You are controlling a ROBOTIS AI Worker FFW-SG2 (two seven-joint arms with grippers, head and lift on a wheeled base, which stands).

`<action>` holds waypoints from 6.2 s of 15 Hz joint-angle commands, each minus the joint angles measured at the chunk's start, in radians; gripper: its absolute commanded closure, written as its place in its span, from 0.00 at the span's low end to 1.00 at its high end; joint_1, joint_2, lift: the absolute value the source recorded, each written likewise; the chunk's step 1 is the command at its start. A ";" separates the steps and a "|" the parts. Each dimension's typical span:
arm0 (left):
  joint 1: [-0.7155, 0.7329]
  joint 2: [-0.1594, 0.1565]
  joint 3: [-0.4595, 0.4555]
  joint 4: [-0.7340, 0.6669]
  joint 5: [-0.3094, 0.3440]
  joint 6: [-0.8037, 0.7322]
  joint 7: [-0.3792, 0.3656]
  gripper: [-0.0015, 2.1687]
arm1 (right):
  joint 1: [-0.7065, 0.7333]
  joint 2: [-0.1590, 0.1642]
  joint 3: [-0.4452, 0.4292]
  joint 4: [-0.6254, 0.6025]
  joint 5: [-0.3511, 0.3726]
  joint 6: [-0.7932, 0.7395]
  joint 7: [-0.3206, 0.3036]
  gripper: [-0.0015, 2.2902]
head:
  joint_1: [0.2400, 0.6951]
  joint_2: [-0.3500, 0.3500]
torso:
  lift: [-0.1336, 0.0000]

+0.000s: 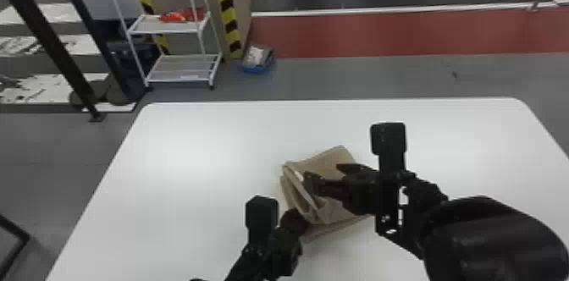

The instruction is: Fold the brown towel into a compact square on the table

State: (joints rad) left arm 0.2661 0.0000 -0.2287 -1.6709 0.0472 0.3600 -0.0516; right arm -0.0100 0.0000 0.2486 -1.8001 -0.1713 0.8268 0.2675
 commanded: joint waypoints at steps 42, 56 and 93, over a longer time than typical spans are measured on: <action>0.120 0.052 0.074 -0.219 0.031 -0.112 -0.088 0.91 | -0.139 0.001 -0.265 0.479 0.102 -0.370 0.098 0.93 | 1.00 0.45 | 0.58; 0.116 0.061 0.085 -0.225 0.071 -0.158 -0.076 0.91 | -0.015 0.001 -0.270 0.344 0.090 -0.472 0.234 0.93 | 1.00 0.50 | 0.58; -0.185 0.103 0.262 0.321 0.129 -0.358 -0.108 0.91 | 0.199 0.001 -0.494 0.073 -0.123 -0.619 0.470 0.93 | 1.00 0.60 | 0.58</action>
State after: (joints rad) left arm 0.0707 0.0992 0.0239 -1.3558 0.1761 0.0108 -0.1567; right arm 0.1657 0.0000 -0.2050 -1.7024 -0.2548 0.2096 0.7383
